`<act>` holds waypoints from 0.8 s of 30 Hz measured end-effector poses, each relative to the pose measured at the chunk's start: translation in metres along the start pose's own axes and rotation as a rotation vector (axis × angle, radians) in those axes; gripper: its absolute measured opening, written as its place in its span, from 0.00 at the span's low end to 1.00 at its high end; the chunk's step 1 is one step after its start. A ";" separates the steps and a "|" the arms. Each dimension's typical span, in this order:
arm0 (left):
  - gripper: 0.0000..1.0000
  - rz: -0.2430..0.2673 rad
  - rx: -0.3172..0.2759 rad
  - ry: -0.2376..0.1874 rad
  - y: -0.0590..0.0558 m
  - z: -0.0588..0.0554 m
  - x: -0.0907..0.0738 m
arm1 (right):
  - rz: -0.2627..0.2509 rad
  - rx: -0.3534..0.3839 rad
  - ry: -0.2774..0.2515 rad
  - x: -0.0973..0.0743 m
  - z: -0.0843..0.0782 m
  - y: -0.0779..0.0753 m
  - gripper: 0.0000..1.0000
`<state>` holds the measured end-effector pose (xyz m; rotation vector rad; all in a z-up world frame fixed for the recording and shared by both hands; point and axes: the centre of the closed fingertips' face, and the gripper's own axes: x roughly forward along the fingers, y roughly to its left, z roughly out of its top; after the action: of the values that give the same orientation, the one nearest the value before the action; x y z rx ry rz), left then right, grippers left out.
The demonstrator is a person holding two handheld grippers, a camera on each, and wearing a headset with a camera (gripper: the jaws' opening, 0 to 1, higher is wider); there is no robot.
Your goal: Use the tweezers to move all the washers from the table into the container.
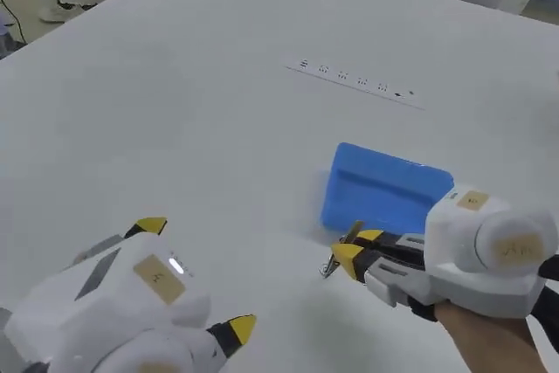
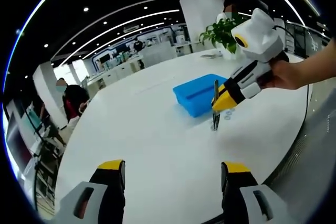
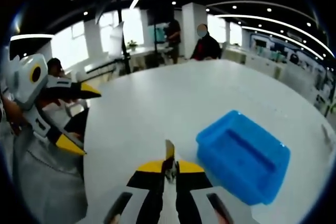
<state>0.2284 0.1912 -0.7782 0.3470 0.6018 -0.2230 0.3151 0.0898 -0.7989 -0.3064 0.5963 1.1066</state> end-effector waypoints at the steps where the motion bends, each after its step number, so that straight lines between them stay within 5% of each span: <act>1: 0.76 0.001 0.002 0.000 0.000 0.000 0.000 | -0.005 -0.003 0.004 0.000 0.000 0.000 0.03; 12: 0.74 0.010 0.033 0.005 0.000 0.000 0.001 | -0.021 -0.016 0.033 -0.001 0.003 0.001 0.02; 24: 0.82 0.015 0.003 0.004 0.003 0.000 0.002 | -0.023 0.016 -0.038 -0.020 0.039 -0.007 0.02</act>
<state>0.2307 0.1934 -0.7787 0.3552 0.6031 -0.2092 0.3269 0.0918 -0.7557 -0.2774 0.5668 1.0829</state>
